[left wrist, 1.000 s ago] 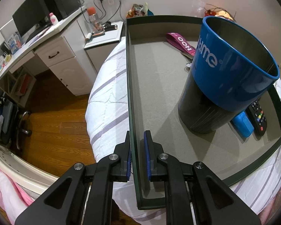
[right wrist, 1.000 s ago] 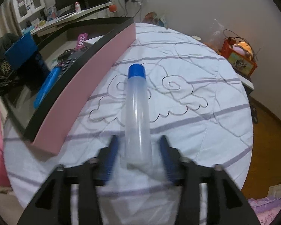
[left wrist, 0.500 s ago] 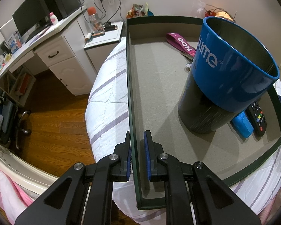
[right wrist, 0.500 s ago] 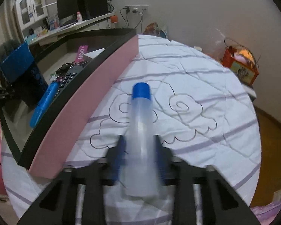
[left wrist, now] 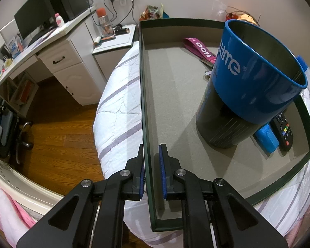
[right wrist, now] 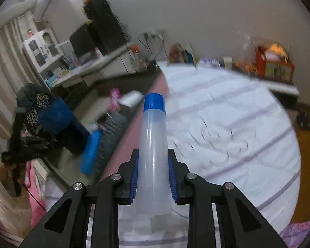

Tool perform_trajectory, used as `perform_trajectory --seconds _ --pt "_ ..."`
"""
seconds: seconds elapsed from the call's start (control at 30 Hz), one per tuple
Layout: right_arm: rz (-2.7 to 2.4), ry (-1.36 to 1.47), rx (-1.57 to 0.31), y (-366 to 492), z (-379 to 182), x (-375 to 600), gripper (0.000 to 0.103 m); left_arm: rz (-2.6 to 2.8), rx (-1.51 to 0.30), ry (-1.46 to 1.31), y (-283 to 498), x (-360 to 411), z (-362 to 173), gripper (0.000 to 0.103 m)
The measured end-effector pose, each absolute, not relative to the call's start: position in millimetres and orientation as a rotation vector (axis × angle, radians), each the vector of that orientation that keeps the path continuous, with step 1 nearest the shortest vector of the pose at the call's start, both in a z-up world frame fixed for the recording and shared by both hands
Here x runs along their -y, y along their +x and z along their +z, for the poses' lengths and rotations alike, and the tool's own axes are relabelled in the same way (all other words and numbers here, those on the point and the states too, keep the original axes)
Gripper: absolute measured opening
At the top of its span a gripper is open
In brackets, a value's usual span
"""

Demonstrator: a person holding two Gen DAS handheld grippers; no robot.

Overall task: Organize rigid objects
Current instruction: 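Lift the bottle and carry it over the tray with the right tool, then lower the bottle into the tray beside the blue cup and release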

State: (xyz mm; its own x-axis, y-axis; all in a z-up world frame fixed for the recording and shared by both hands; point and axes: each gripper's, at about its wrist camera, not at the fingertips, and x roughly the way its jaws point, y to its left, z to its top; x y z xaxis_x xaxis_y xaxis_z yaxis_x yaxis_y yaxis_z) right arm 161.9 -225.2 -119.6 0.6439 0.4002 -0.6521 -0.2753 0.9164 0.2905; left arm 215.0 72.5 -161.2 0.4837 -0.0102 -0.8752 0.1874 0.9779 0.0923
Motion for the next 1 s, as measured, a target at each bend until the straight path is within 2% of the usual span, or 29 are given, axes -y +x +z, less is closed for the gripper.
perform_trajectory --seconds 0.2,0.6,1.0 --pt "0.463 0.034 -0.766 164.9 -90.9 165.2 0.026 -0.121 -1.06 0.184 215.0 -72.7 -161.1 0.01" --pt "0.52 -0.163 -0.927 197.9 -122.2 83.6 0.026 -0.123 -1.059 0.184 215.4 -72.8 -160.8 0.01" --pt "0.54 -0.215 -0.996 207.3 -134.8 53.6 0.026 -0.124 -1.059 0.184 214.7 -72.3 -159.6 0.01"
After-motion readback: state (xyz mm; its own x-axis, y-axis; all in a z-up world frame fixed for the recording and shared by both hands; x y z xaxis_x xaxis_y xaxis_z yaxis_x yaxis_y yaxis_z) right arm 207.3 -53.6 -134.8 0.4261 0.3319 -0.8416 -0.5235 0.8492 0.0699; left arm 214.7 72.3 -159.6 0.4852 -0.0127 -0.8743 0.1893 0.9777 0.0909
